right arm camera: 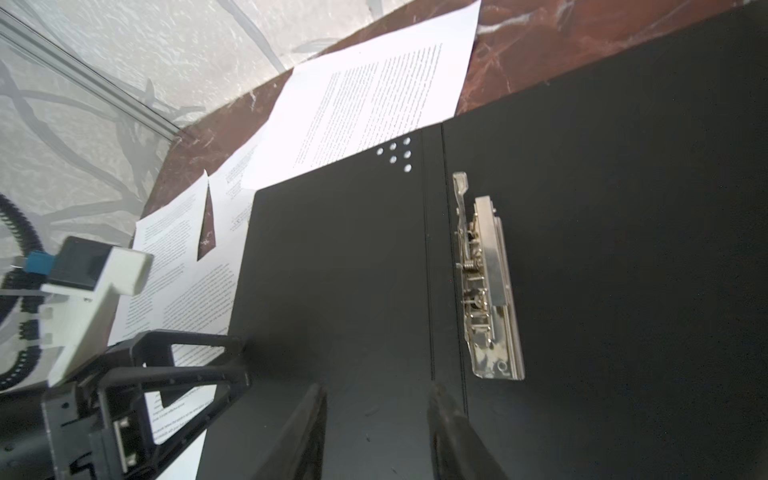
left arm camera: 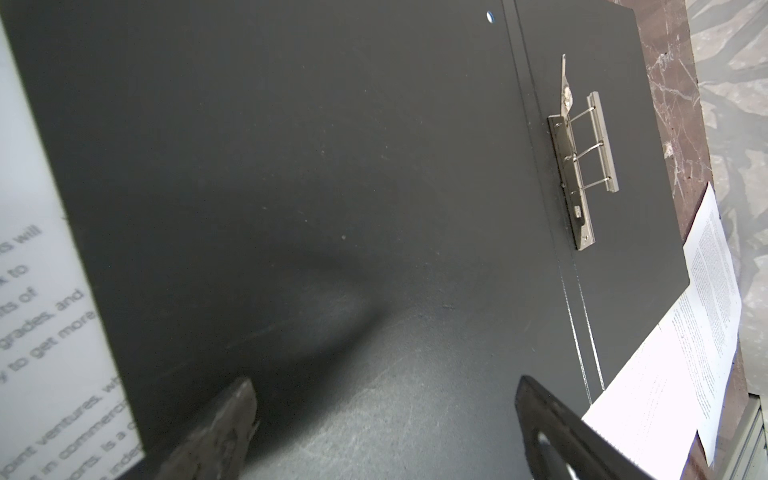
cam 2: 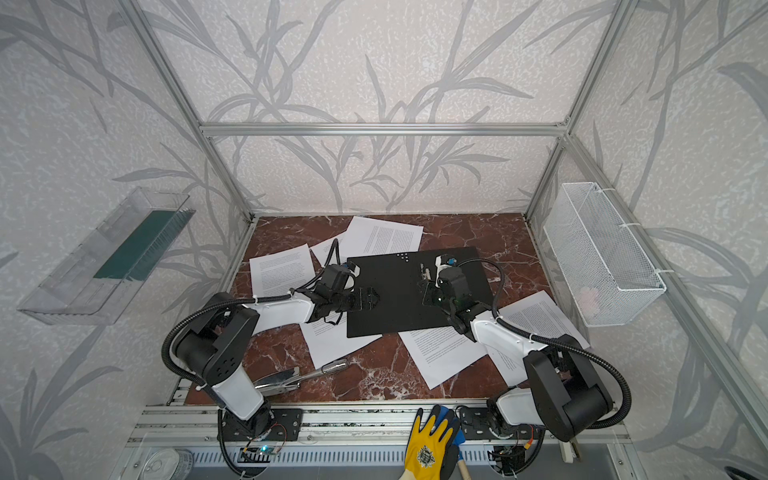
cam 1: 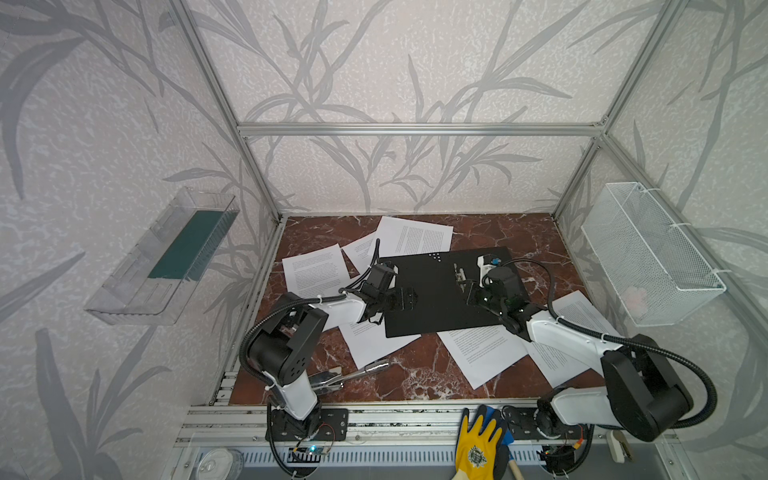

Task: Put the files into the folder
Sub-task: 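Lift the metal clip's lever open with the right gripper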

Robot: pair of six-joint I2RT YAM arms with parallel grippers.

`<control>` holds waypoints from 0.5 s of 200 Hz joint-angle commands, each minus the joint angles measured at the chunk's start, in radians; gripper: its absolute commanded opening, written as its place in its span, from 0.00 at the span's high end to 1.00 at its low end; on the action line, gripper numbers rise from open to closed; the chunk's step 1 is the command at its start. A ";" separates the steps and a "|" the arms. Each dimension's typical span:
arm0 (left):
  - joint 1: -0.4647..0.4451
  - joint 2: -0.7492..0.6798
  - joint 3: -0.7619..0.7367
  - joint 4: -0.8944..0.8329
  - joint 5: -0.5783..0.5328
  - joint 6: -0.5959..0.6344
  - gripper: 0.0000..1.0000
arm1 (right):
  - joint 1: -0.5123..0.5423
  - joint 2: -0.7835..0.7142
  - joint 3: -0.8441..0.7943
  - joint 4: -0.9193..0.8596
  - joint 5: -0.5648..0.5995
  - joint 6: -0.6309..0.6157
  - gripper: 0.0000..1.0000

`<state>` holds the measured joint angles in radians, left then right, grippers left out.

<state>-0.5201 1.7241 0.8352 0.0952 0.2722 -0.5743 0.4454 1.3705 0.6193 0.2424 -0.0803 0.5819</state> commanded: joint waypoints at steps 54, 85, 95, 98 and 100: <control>0.006 0.062 -0.071 -0.164 0.110 -0.007 0.01 | -0.022 0.053 -0.086 -0.055 0.069 -0.021 0.40; 0.007 0.070 -0.077 -0.116 0.169 -0.022 0.01 | -0.022 0.151 -0.009 -0.078 0.094 -0.063 0.40; 0.006 0.071 -0.077 -0.112 0.173 -0.024 0.01 | -0.022 0.188 0.029 -0.086 0.094 -0.073 0.41; 0.007 0.072 -0.077 -0.111 0.174 -0.024 0.01 | -0.023 0.197 0.041 -0.091 0.095 -0.077 0.42; 0.006 0.071 -0.077 -0.110 0.175 -0.024 0.01 | -0.023 0.205 0.053 -0.092 0.097 -0.080 0.43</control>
<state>-0.5079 1.7245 0.8196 0.1383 0.3916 -0.5709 0.4252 1.5078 0.5766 0.1810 -0.0158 0.5476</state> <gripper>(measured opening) 0.991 0.596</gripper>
